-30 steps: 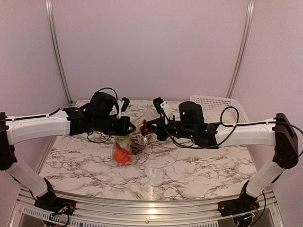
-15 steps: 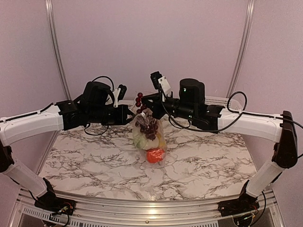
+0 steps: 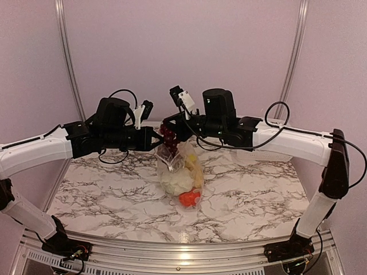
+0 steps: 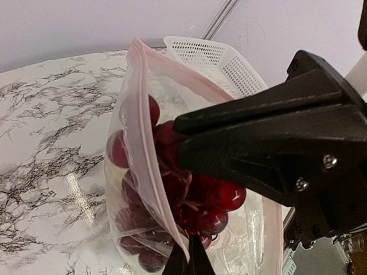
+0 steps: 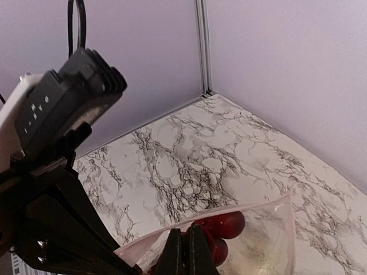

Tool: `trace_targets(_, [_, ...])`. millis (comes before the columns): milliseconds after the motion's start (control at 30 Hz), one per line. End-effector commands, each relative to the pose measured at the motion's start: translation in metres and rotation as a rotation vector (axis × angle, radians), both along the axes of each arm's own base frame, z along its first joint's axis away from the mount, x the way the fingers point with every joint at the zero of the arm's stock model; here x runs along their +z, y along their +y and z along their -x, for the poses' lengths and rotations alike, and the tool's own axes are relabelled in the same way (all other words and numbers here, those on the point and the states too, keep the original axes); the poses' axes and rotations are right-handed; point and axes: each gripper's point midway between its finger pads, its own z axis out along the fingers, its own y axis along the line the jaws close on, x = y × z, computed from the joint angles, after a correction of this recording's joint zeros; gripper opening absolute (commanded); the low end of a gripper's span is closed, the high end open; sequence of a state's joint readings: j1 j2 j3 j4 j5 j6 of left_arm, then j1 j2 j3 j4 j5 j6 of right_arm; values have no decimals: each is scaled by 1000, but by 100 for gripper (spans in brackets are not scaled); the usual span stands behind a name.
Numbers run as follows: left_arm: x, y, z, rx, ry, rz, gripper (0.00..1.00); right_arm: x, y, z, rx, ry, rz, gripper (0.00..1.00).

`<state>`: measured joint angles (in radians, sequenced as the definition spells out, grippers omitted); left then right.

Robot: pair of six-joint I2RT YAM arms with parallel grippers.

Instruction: Open the zip-top bag and remove the fake food

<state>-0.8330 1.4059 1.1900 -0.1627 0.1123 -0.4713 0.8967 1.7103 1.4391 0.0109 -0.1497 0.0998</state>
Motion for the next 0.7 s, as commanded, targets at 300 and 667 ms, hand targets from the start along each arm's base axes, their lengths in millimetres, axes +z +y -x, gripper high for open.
trace_targets(300, [-1, 26, -12, 118, -13, -50, 0, 120, -3, 32, 114, -136, -286, 0])
trace_targets(667, [-6, 29, -29, 157, 6, -77, 0, 197, -23, 36, 97, -278, -430, 0])
